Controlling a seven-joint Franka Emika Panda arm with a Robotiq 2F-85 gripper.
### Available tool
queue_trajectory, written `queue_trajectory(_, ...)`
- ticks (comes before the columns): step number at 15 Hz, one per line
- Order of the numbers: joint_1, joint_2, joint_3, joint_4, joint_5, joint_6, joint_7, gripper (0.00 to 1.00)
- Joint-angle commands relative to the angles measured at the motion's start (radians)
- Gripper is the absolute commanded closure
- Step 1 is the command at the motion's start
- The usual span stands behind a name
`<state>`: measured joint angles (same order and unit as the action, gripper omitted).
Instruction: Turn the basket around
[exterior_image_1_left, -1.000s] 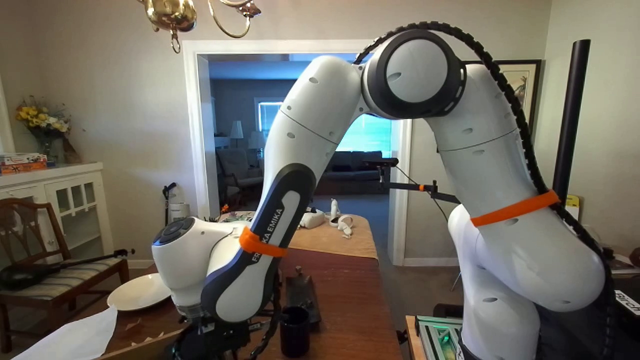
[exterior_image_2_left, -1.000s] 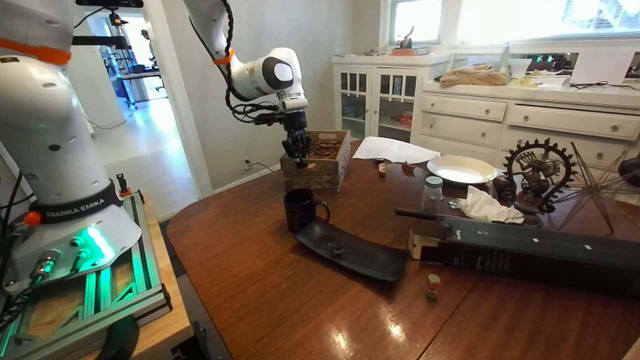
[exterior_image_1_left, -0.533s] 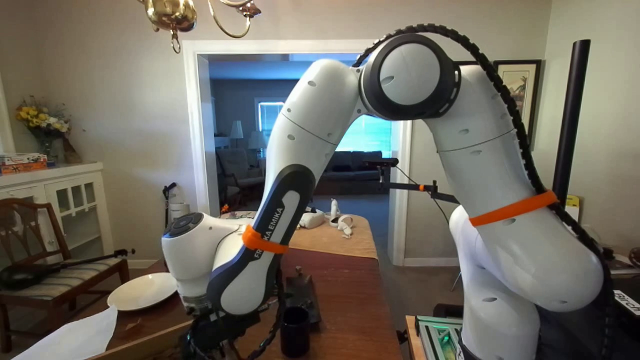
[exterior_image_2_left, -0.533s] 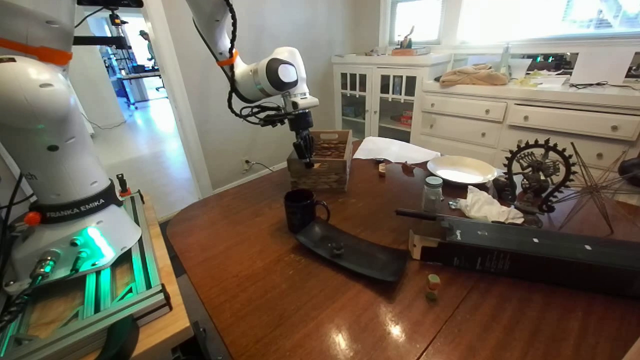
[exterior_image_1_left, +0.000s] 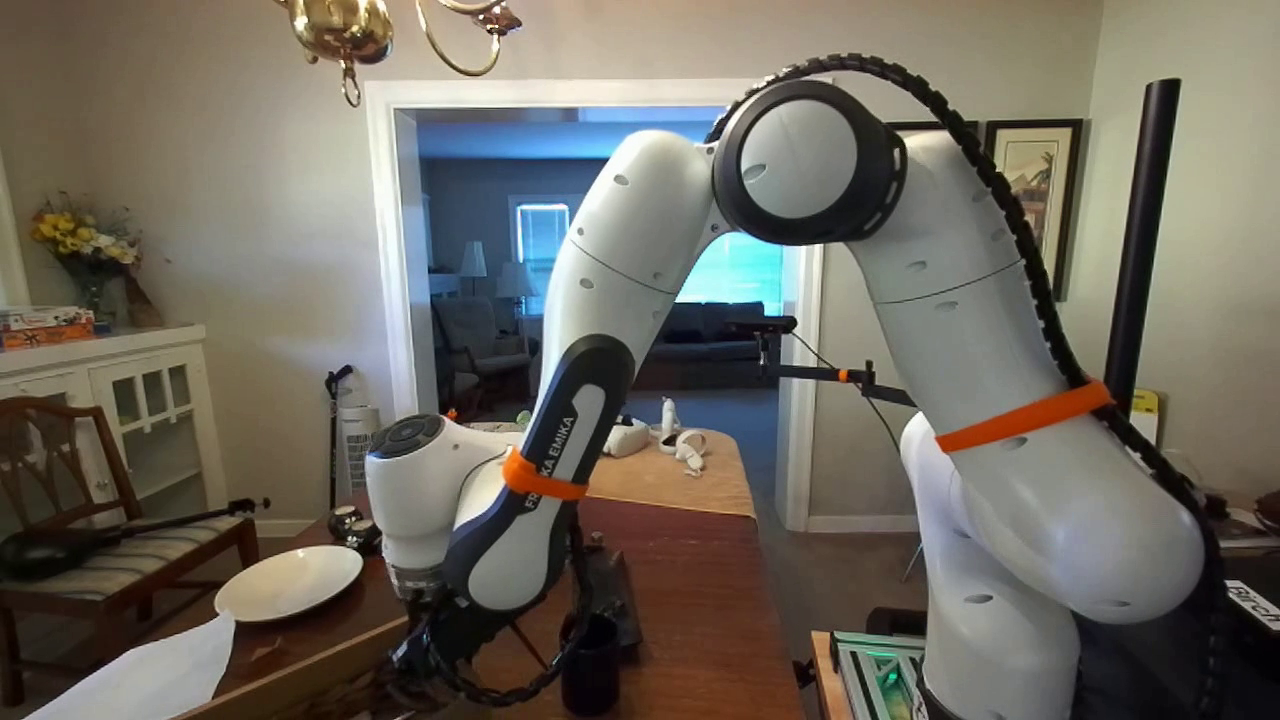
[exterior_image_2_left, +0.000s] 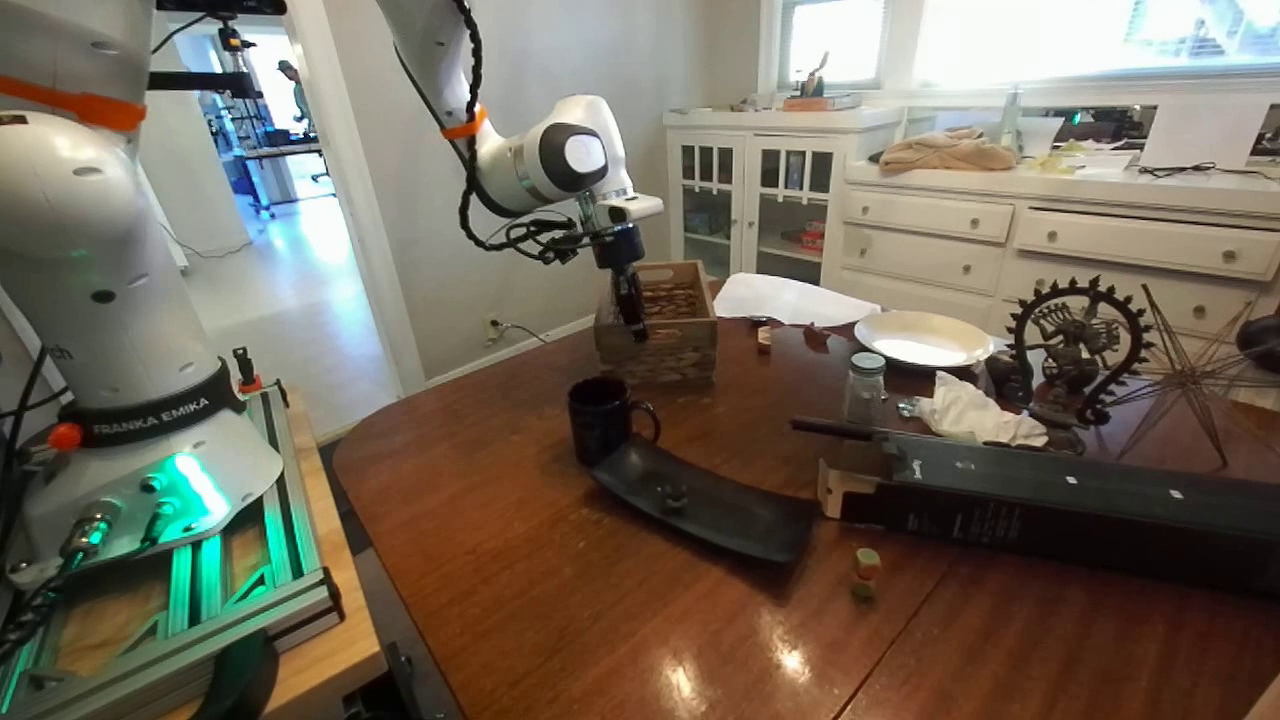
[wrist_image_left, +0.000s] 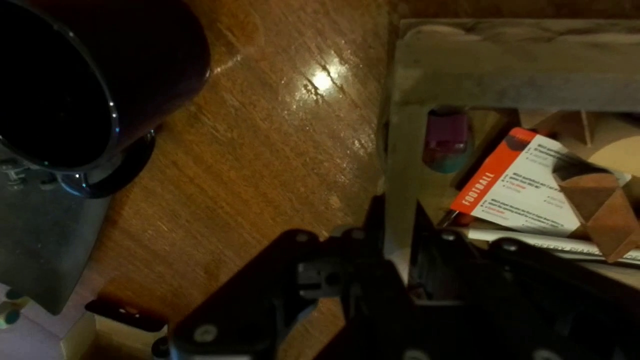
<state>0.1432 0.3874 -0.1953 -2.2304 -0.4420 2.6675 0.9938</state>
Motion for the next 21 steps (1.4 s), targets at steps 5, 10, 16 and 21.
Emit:
queue_trajectory(5, 0.023, -0.023, -0.060, -0.024, 0.003, 0.056, -0.044, 0.48)
queue_trajectory(10, 0.036, -0.068, -0.047, -0.031, 0.066, -0.037, 0.059, 0.11)
queue_trajectory(16, 0.028, -0.097, 0.027, -0.027, 0.192, -0.201, 0.197, 0.00)
queue_trajectory(21, 0.034, -0.080, 0.061, -0.016, 0.210, -0.210, 0.364, 0.00)
